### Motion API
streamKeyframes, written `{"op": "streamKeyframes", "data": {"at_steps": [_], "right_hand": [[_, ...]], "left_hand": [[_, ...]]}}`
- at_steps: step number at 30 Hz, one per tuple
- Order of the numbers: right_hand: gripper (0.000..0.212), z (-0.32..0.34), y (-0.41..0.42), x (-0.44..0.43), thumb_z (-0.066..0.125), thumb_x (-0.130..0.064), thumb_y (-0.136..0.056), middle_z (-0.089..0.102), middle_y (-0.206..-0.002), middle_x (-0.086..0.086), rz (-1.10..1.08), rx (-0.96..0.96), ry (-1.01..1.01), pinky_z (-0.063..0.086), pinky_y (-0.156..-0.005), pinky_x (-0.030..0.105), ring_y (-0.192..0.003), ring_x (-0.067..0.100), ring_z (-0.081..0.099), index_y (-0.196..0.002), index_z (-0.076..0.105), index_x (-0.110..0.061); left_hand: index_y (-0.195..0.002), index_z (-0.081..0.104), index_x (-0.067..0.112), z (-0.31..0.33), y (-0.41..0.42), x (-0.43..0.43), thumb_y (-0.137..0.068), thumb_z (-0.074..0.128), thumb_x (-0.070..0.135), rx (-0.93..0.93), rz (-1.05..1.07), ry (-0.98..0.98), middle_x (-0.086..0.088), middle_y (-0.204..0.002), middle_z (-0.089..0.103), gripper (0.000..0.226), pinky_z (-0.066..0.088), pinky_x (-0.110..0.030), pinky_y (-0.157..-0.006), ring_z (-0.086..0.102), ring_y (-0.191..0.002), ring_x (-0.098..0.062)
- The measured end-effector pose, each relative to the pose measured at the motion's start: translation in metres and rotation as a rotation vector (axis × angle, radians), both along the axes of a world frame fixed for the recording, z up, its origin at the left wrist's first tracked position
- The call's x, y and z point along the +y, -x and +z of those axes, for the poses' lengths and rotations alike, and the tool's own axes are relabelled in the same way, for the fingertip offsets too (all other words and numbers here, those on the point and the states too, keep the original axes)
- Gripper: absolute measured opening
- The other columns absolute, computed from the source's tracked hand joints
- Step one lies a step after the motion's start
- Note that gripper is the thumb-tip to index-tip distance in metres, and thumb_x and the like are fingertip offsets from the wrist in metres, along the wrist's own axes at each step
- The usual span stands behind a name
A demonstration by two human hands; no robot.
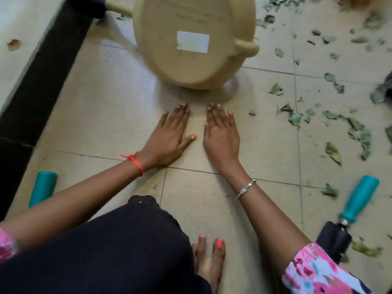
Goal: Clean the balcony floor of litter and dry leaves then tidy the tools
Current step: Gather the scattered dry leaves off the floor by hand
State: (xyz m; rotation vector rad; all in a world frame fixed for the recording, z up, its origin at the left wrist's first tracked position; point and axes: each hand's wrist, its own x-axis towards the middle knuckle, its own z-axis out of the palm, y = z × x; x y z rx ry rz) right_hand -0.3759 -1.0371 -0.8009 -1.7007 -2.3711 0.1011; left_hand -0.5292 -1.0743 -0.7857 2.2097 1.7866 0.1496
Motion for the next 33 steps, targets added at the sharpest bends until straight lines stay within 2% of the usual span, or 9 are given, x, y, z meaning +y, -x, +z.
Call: {"op": "streamKeyframes", "data": {"at_steps": [2,7,12,17,20,22,24,28,33], "right_hand": [[0.052,0.002,-0.024,0.006,0.024,-0.023,-0.093,0.049,-0.139,0.012,-0.073,-0.013,-0.003,0.017,-0.114,0.036,-0.134,0.022,0.041,-0.131,0.05,0.001],[0.048,0.001,-0.082,0.02,0.028,-0.022,-0.099,0.027,-0.153,0.006,-0.217,0.079,-0.053,-0.004,-0.115,0.03,-0.143,0.018,0.02,-0.144,0.032,-0.007],[0.056,0.005,-0.14,0.02,0.033,-0.034,-0.099,0.014,-0.157,0.008,-0.665,0.267,-0.086,-0.001,-0.116,0.031,-0.146,0.018,0.007,-0.147,0.023,-0.008],[0.072,0.007,-0.174,0.02,0.038,-0.047,-0.095,0.005,-0.156,0.018,-1.04,0.237,0.017,-0.004,-0.116,0.037,-0.146,0.028,-0.002,-0.148,0.014,-0.004],[0.076,0.009,-0.17,0.019,0.032,-0.052,-0.095,0.001,-0.157,0.016,-0.963,0.24,0.13,-0.007,-0.116,0.036,-0.146,0.025,-0.005,-0.149,0.005,-0.007],[0.071,0.014,-0.161,0.017,0.032,-0.049,-0.097,0.002,-0.158,0.01,-0.756,0.39,0.134,-0.003,-0.117,0.033,-0.146,0.02,-0.002,-0.15,0.006,-0.011],[0.062,0.024,-0.157,0.01,0.036,-0.043,-0.098,0.009,-0.158,0.009,-0.707,0.533,0.033,0.004,-0.118,0.032,-0.146,0.019,0.003,-0.149,0.017,-0.012],[0.063,0.029,-0.165,-0.02,0.035,-0.043,-0.098,0.011,-0.157,0.011,-1.079,0.451,-0.102,0.003,-0.118,0.035,-0.146,0.02,0.001,-0.147,0.021,-0.007],[0.075,0.012,-0.162,-0.048,0.03,-0.052,-0.095,-0.004,-0.157,0.014,-1.246,0.301,0.152,-0.009,-0.117,0.036,-0.145,0.023,-0.01,-0.149,0.005,-0.007]], "left_hand": [[-0.15,0.002,0.008,-0.001,-0.018,0.006,-0.087,0.004,0.058,0.034,-0.056,-0.012,-0.008,-0.159,-0.003,0.08,-0.011,-0.03,-0.115,-0.009,-0.144,-0.012],[-0.15,0.001,0.007,-0.001,-0.061,0.029,-0.09,0.007,0.056,0.035,-0.08,0.001,-0.009,-0.158,-0.004,0.077,-0.014,-0.033,-0.114,-0.009,-0.145,-0.015],[-0.15,0.003,0.008,-0.006,-0.108,0.056,-0.088,0.003,0.057,0.04,-0.195,-0.037,-0.007,-0.159,-0.004,0.079,-0.011,-0.036,-0.115,-0.007,-0.146,-0.014],[-0.15,-0.001,0.007,-0.007,-0.157,0.083,-0.098,0.021,0.051,-0.046,-0.118,-0.047,-0.007,-0.159,-0.006,0.071,-0.011,-0.036,-0.116,-0.009,-0.146,-0.014],[-0.15,-0.001,0.007,-0.007,-0.18,0.094,-0.098,0.021,0.051,-0.078,-0.148,-0.049,-0.006,-0.159,-0.006,0.072,-0.009,-0.035,-0.118,-0.008,-0.146,-0.014],[-0.15,-0.001,0.008,-0.008,-0.19,0.099,-0.097,0.019,0.053,-0.117,-0.223,-0.048,-0.005,-0.159,-0.004,0.072,-0.007,-0.033,-0.118,-0.008,-0.145,-0.011],[-0.15,-0.001,0.009,-0.009,-0.192,0.101,-0.095,0.016,0.054,-0.141,-0.264,-0.055,-0.004,-0.159,-0.004,0.072,-0.007,-0.031,-0.118,-0.007,-0.145,-0.01],[-0.15,0.0,0.01,-0.01,-0.189,0.102,-0.094,0.016,0.054,-0.206,-0.247,-0.055,-0.004,-0.159,-0.003,0.073,-0.006,-0.026,-0.117,-0.006,-0.145,-0.008],[-0.15,0.002,0.008,-0.011,-0.188,0.101,-0.093,0.017,0.055,-0.188,-0.255,-0.063,-0.006,-0.159,-0.002,0.075,-0.005,-0.027,-0.118,-0.004,-0.146,-0.011]]}}
